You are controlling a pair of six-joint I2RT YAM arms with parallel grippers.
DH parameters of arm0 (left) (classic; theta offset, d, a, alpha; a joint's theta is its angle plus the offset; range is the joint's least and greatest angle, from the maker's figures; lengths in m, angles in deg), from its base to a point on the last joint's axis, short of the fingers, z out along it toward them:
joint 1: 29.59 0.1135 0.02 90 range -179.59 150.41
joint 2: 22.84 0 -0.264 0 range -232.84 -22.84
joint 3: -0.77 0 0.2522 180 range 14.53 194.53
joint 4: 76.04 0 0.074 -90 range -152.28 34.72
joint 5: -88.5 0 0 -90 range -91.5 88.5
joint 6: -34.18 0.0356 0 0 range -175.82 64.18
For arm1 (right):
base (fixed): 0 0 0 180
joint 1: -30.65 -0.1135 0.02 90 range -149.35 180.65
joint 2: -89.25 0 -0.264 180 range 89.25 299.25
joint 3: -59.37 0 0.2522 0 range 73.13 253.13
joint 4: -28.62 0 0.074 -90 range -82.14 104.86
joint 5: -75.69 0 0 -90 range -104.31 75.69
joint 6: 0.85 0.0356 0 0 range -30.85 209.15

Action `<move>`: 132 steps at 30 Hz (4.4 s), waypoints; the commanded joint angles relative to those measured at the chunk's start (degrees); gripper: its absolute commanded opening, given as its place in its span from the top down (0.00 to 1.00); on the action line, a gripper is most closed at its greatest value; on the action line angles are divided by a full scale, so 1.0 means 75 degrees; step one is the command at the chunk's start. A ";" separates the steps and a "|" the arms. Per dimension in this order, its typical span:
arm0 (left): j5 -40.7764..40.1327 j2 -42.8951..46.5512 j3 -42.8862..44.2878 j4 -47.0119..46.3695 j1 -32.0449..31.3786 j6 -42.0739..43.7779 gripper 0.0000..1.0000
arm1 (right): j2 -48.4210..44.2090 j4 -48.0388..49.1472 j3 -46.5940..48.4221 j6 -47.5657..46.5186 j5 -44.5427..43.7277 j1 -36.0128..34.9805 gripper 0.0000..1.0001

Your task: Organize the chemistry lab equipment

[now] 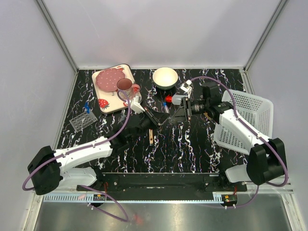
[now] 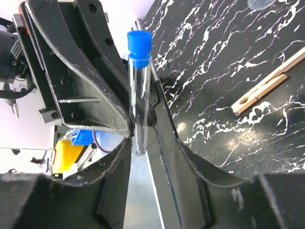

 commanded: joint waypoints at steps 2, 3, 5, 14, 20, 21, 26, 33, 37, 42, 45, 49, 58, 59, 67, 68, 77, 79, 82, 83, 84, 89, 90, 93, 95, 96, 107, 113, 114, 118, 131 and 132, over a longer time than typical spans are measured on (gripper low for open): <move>-0.0250 -0.0072 0.0346 -0.0371 -0.0093 0.0163 0.91 | 0.0118 0.0688 0.0165 0.0757 0.0284 -0.0089 0.62; -0.0262 -0.0084 0.0358 -0.0325 -0.0093 0.0175 0.91 | 0.0130 0.0735 0.0177 0.0793 0.0284 -0.0089 0.64; -0.0250 -0.0119 0.0381 -0.0313 -0.0116 0.0222 0.90 | 0.0177 0.0805 0.0165 0.0886 0.0284 -0.0077 0.69; -0.0227 0.0009 0.0405 -0.0114 -0.0152 0.0444 0.65 | 0.0131 0.0864 0.0025 0.0712 0.0284 -0.0089 0.85; 0.0577 0.0607 0.0253 0.0671 0.0221 0.0749 0.18 | -0.0279 0.0408 -0.0093 -0.0246 0.0167 -0.0089 0.86; 0.0860 0.0689 0.0183 0.0811 0.0363 0.0749 0.10 | -0.0315 0.0175 -0.0093 -0.0447 0.0132 -0.0089 0.86; 0.2955 0.1333 -0.0181 0.1315 0.1521 0.0773 0.04 | -0.0572 -0.0693 -0.0128 -0.2119 -0.0173 -0.0112 0.86; 0.5150 0.1254 0.0613 0.2486 0.2274 0.1288 0.03 | -0.0713 -0.2157 -0.0128 -0.4514 -0.0852 -0.0663 0.87; 0.5784 0.0831 0.1130 0.2863 0.2274 0.1709 0.07 | -0.0690 -0.2534 0.0001 -0.5066 -0.0970 -0.0874 0.87; 0.5984 0.0269 0.1517 0.3472 0.2251 0.1909 0.21 | -0.0550 -0.2826 0.0141 -0.5406 -0.1075 -0.1003 0.86; 0.6148 -0.0001 0.1576 0.3473 0.2157 0.1956 0.32 | -0.0467 -0.2885 0.0188 -0.5500 -0.1110 -0.1061 0.86; 0.6032 -0.0236 0.1717 0.3753 0.2005 0.2109 0.37 | -0.0420 -0.2944 0.0224 -0.5593 -0.1111 -0.1097 0.86; 0.5925 -0.0506 0.1741 0.3508 0.1829 0.1957 0.49 | -0.0362 -0.2980 0.0259 -0.5641 -0.1099 -0.1155 0.86; 0.5925 -0.0517 0.1729 0.3415 0.1817 0.1933 0.50 | -0.0350 -0.2980 0.0270 -0.5641 -0.1099 -0.1155 0.86; 0.5949 -0.0459 0.1366 0.2957 0.1794 0.1593 0.55 | -0.0420 -0.3026 0.0224 -0.5711 -0.1122 -0.1156 0.86; 0.5937 -0.0447 0.1319 0.2922 0.1794 0.1570 0.55 | -0.0432 -0.3015 0.0235 -0.5711 -0.1111 -0.1167 0.86; 0.5937 -0.0471 0.1237 0.2759 0.1794 0.1464 0.64 | -0.0444 -0.3050 0.0224 -0.5734 -0.1099 -0.1167 0.86; 0.5972 -0.0471 0.1237 0.2758 0.1782 0.1453 0.69 | -0.0444 -0.3038 0.0224 -0.5735 -0.1099 -0.1191 0.86; 0.6042 -0.0471 0.1213 0.2746 0.1793 0.1476 0.79 | -0.0432 -0.3038 0.0235 -0.5746 -0.1110 -0.1191 0.86; 0.6054 -0.0459 0.1190 0.2758 0.1782 0.1511 0.82 | -0.0432 -0.3050 0.0247 -0.5746 -0.1111 -0.1191 0.86; 0.6089 -0.0447 0.1178 0.2769 0.1793 0.1534 0.85 | -0.0444 -0.3050 0.0259 -0.5746 -0.1111 -0.1179 0.85; 0.5657 -0.0085 0.1166 0.3459 0.1829 0.1932 0.94 | -0.0479 -0.3061 0.0306 -0.5734 -0.1181 -0.1191 0.71; 0.5389 -0.0014 0.1166 0.3635 0.1898 0.2026 0.94 | -0.0502 -0.3085 0.0341 -0.5734 -0.1250 -0.1191 0.63; 0.4675 0.0407 0.1155 0.4642 0.2190 0.2447 0.95 | -0.0549 -0.3318 0.0598 -0.5967 -0.1602 -0.1179 0.23; 0.4275 0.0817 0.1108 0.5497 0.2472 0.2763 0.94 | -0.0561 -0.3635 0.0902 -0.6202 -0.2057 -0.1156 0.01; 0.3797 0.0969 0.1131 0.5836 0.2787 0.2927 0.94 | -0.0573 -0.3705 0.0973 -0.6389 -0.2211 -0.1132 0.00; -0.0178 0.1897 0.1401 0.7926 0.5893 0.4978 0.94 | -0.0689 -0.3402 0.0553 -0.6414 -0.1603 0.0601 0.00; -0.1175 0.1523 0.1553 0.7177 0.6820 0.5436 0.93 | -0.0971 -0.3144 0.0048 -0.6636 -0.1731 0.0661 0.00; -0.1269 0.1429 0.1576 0.7071 0.7065 0.5506 0.93 | -0.0948 -0.3167 0.0025 -0.6660 -0.1743 0.0661 0.00; -0.0989 0.0644 0.1740 0.6391 0.7816 0.5648 0.93 | -0.0936 -0.3167 -0.0010 -0.6754 -0.1919 0.0661 0.00; -0.0415 -0.1301 0.2595 0.5465 0.9211 0.5706 0.93 | -0.0878 -0.3167 -0.0116 -0.6930 -0.2048 0.0661 0.00; -0.0403 -0.1512 0.2689 0.5407 0.9223 0.5730 0.93 | -0.0878 -0.3167 -0.0116 -0.6930 -0.2048 0.0661 0.00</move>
